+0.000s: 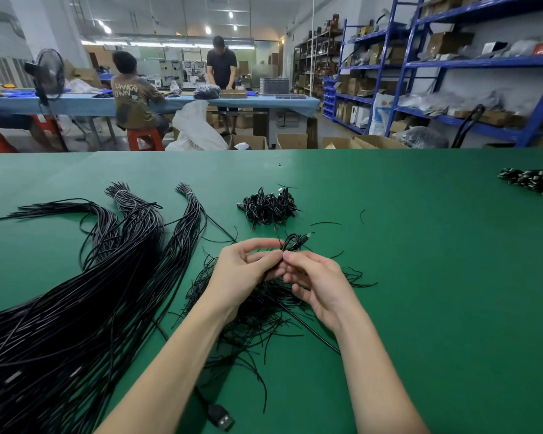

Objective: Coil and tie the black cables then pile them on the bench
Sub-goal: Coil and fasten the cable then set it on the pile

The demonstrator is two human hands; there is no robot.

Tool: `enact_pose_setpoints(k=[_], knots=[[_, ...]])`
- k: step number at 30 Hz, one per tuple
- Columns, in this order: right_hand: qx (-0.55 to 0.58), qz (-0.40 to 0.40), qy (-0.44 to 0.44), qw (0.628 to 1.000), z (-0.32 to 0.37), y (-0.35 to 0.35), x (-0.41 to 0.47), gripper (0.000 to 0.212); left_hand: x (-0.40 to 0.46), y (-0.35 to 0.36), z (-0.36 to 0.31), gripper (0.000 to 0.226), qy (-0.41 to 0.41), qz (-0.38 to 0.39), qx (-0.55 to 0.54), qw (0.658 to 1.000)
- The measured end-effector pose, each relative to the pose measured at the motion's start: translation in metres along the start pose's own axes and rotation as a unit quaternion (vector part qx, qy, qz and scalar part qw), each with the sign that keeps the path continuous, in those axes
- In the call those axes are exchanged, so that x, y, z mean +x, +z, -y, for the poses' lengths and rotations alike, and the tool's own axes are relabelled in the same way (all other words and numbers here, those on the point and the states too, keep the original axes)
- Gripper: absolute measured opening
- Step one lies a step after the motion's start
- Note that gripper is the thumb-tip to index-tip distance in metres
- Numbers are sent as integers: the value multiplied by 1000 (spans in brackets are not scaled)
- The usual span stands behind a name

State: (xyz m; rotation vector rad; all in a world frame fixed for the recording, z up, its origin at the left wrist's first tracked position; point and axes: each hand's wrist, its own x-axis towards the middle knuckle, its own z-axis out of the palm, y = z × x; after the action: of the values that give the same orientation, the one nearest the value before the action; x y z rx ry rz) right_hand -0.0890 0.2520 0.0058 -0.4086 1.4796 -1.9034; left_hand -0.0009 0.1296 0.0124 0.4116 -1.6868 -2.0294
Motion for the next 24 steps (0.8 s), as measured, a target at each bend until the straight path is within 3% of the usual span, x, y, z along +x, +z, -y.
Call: enact_pose_setpoints(k=[14,24], knots=[[24,20,0,1000,4,-4,-2,7,-2,1,-2,33,-100,11,-141,985],[34,51,2,998,3,-9,-1,7,0,-3,-3,19,-138,31,-171,975]])
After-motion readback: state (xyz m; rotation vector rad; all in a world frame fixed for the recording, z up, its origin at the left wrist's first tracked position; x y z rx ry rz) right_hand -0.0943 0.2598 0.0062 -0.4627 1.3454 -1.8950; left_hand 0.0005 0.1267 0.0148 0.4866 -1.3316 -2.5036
